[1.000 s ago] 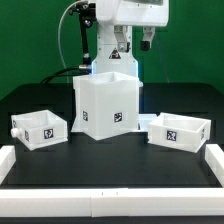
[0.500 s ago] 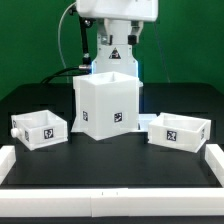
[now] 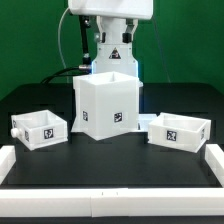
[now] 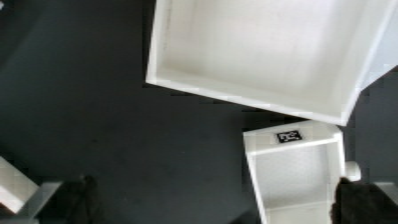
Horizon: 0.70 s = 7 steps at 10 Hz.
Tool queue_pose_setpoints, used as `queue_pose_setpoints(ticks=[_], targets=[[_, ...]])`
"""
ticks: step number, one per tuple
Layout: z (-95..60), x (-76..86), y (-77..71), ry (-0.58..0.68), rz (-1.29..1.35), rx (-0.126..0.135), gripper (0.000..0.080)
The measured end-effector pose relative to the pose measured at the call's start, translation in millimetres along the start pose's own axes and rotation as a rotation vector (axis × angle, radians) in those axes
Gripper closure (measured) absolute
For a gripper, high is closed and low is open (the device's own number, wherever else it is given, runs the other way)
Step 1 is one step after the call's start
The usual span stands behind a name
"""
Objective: Assemble drawer
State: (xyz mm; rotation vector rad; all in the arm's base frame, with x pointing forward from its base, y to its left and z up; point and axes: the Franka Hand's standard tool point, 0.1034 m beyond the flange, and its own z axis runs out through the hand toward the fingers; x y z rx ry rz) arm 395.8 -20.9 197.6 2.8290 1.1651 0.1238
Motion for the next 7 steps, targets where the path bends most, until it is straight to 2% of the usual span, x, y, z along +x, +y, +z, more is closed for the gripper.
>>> queue_pose_setpoints(ticks=[2, 3, 5, 6, 7], targets=[[7.2, -19.3, 15.6, 0.003, 0.020, 0.006, 0.0150], [22.5, -33.5, 25.6, -0.006, 0.029, 0.035, 0.0150], [54.7, -42.3, 44.1, -0.016, 0.046, 0.075, 0.0150], [65.7, -40.2, 53.8, -0.015, 0.057, 0.089, 0.0150], [80.7, -36.9, 53.4, -0.012, 0.067, 0.086, 0.0150]])
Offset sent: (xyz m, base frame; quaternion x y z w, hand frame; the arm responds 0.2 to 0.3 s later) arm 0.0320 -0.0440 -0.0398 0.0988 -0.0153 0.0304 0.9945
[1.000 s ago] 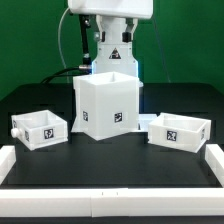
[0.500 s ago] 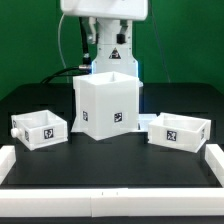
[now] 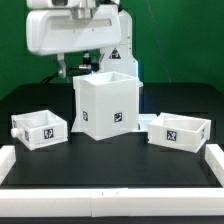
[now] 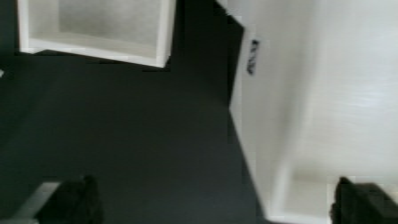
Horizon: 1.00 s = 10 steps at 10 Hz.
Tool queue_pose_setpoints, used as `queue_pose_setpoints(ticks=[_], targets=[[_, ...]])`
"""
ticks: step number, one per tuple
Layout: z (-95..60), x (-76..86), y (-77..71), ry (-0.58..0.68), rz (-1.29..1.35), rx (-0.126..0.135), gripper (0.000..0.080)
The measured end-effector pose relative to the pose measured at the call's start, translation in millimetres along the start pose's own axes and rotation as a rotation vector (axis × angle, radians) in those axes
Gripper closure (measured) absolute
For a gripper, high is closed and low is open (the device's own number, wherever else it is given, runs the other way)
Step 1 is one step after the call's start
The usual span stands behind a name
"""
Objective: Assemble drawer
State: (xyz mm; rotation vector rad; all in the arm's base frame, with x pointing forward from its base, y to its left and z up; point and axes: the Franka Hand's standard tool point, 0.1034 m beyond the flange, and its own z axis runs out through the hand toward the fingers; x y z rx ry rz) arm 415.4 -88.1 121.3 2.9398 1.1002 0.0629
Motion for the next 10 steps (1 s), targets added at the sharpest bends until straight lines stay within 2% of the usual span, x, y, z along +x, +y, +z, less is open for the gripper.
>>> queue_pose_setpoints(ticks=[1, 2, 5, 7, 8, 9, 10], targets=[[23.5, -10.7, -28.9, 0.001, -0.022, 0.000, 0.0150], [28.6, -19.3, -38.4, -0.007, -0.027, 0.016, 0.0150], [28.6, -19.3, -38.4, -0.007, -0.027, 0.016, 0.0150], [28.6, -19.3, -38.4, -0.007, -0.027, 0.016, 0.0401], [28.6, -19.3, -38.4, -0.007, -0.027, 0.016, 0.0401], [28.6, -19.3, -38.4, -0.007, -0.027, 0.016, 0.0602], [28.6, -19.3, -38.4, -0.007, -0.027, 0.016, 0.0742]])
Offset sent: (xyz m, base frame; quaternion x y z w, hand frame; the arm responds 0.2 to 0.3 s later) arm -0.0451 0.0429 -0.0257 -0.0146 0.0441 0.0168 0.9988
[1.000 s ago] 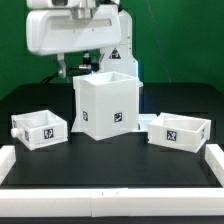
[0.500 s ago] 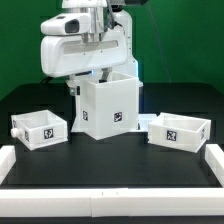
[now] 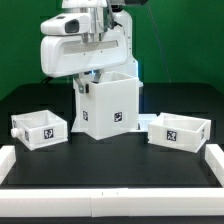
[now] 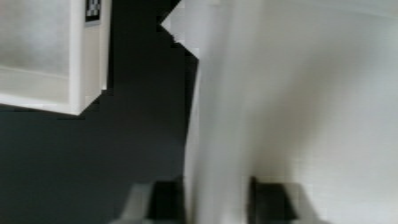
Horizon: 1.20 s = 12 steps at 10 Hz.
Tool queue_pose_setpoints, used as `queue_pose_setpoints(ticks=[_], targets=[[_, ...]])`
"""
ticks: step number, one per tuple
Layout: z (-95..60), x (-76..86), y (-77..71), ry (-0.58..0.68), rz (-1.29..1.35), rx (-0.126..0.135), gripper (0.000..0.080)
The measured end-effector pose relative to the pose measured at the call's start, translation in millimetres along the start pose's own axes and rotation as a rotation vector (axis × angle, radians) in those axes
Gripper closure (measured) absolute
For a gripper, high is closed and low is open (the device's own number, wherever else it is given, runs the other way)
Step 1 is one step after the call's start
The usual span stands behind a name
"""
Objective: Assemble drawer
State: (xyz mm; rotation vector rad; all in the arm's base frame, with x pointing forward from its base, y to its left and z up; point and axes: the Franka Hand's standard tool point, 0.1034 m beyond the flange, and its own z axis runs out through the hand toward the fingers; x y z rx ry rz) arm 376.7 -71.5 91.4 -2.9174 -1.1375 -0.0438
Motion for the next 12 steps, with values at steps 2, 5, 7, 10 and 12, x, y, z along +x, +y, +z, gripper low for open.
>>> queue_pose_setpoints(ticks=[2, 5, 7, 10, 12], targets=[[0.0, 0.0, 0.0, 0.000, 0.000, 0.000, 0.0766], [-25.8, 25.9, 33.9, -0.009, -0.058, 0.034, 0.0766], [-46.9, 47.2, 48.6, -0.028, -0.089, 0.013, 0.0766], [-44.9, 46.8, 38.4, -0.039, -0.100, 0.003, 0.0766], [-52.1, 51.3, 59.9, -0.039, -0.216, 0.005, 0.0765]])
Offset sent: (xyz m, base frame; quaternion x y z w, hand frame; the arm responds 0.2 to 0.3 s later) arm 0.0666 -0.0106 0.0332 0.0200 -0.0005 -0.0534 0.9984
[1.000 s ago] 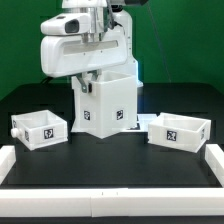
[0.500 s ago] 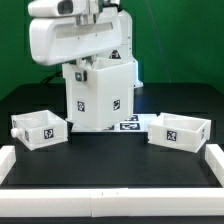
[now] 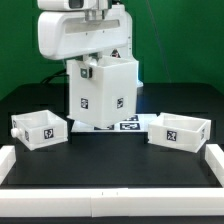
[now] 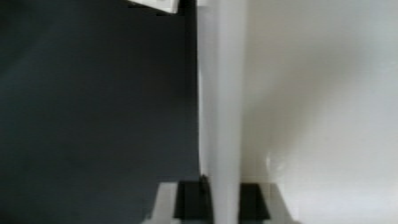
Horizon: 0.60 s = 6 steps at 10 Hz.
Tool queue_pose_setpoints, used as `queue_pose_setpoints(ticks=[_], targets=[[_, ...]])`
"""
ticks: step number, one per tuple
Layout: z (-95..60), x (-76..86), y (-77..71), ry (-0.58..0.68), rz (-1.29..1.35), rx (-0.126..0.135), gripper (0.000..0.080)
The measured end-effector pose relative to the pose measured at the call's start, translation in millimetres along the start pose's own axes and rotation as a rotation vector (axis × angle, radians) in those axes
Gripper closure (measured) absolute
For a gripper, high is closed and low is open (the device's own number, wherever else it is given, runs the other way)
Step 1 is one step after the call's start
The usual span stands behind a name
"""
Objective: Assemble drawer
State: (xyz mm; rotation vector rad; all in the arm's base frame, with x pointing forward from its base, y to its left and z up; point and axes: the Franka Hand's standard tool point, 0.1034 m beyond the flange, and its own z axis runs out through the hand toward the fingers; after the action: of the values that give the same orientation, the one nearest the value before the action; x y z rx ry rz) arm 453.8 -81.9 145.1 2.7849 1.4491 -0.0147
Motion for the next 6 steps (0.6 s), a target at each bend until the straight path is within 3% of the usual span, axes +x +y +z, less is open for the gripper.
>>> queue_pose_setpoints(ticks=[2, 4, 5, 6], targets=[[-6.5, 23.2, 49.4, -0.007, -0.020, 0.021, 0.0765], [-5.5, 57.2, 82.6, 0.000, -0.082, 0.079, 0.0765], [-6.1, 66.5, 86.0, 0.013, -0.102, 0.055, 0.0765], [-4.2, 62.8, 83.8, 0.009, -0.098, 0.061, 0.0765]])
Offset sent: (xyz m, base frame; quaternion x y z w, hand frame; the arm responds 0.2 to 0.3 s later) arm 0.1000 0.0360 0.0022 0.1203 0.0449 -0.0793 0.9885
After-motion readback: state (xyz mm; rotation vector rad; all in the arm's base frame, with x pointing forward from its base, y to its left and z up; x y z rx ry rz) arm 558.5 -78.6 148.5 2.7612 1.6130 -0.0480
